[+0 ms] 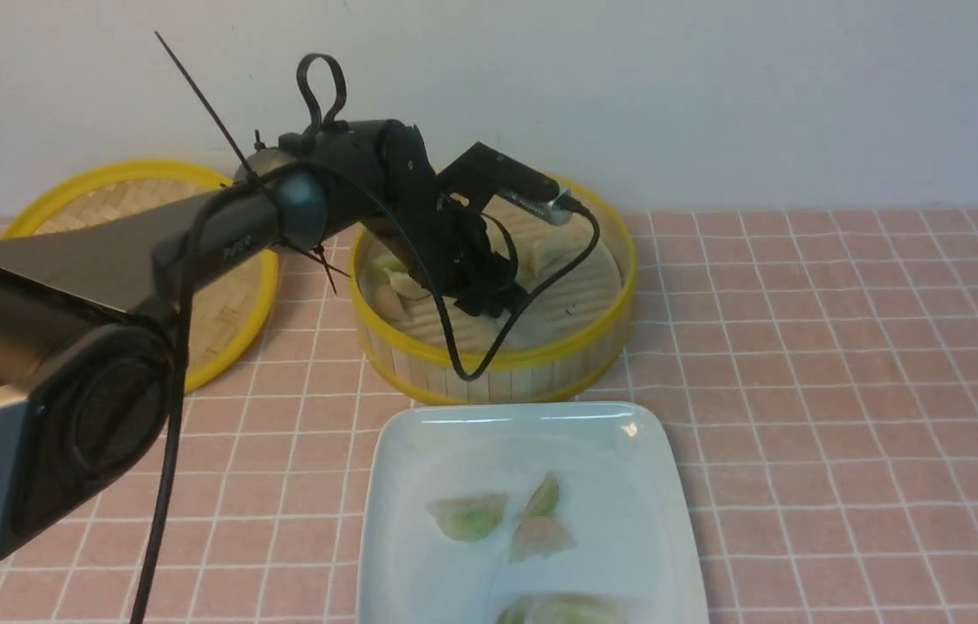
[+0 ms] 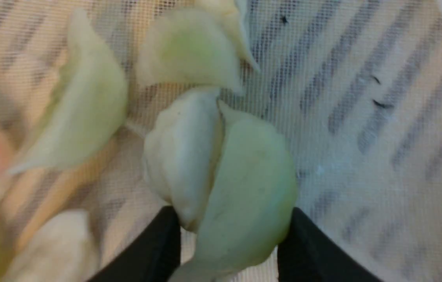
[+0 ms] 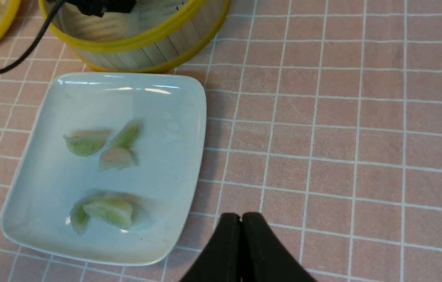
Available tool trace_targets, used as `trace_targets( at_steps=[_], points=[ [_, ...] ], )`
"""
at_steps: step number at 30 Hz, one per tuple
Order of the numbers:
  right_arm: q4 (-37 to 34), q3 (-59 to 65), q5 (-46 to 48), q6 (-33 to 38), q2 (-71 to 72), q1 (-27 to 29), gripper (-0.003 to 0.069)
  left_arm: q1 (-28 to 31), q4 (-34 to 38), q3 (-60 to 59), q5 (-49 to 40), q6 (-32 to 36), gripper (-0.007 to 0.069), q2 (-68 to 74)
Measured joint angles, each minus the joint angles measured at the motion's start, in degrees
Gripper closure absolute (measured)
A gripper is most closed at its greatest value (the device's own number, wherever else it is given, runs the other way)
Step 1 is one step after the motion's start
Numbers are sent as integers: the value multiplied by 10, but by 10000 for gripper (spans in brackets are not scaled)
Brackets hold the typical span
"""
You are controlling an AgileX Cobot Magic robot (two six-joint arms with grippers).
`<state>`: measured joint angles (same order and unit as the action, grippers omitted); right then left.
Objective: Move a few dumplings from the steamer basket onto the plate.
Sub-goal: Use the left arm to grab a dumpling from the steamer, then use the left arm to put the dumpling into the plate
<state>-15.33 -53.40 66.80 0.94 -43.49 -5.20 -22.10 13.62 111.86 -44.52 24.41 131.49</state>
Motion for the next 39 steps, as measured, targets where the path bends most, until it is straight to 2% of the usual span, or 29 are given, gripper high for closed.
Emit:
trace_targets(
  at_steps=[5,10,13,15,20,25,28,33,37,39],
  points=[
    [-1,0,2,0,0,0,672,0,-34,40,-103,-20,337,-61],
    [-4,0,2,0,0,0,672,0,-31,63,-241,-33,337,-130],
    [-17,0,1,0,0,0,672,-1,-28,50,-259,-68,337,-167],
    [-26,0,-7,6,0,0,672,-1,-24,19,-259,-93,337,-199],
    [-47,0,-20,18,0,0,672,-23,-1,-163,-259,-122,337,-302],
    [-52,0,-23,29,0,0,672,-82,7,-355,-256,-146,337,-352],
    [-52,0,-23,38,0,0,672,-114,9,-438,-206,-150,337,-348],
    [-54,-3,-21,44,-18,0,672,-124,16,-470,-129,-148,337,-323],
    [-54,-26,-6,59,-67,0,672,-124,20,-471,-110,-148,331,-317],
    [-58,-54,3,76,-108,0,672,-124,20,-470,-108,-148,272,-317]
  ],
)
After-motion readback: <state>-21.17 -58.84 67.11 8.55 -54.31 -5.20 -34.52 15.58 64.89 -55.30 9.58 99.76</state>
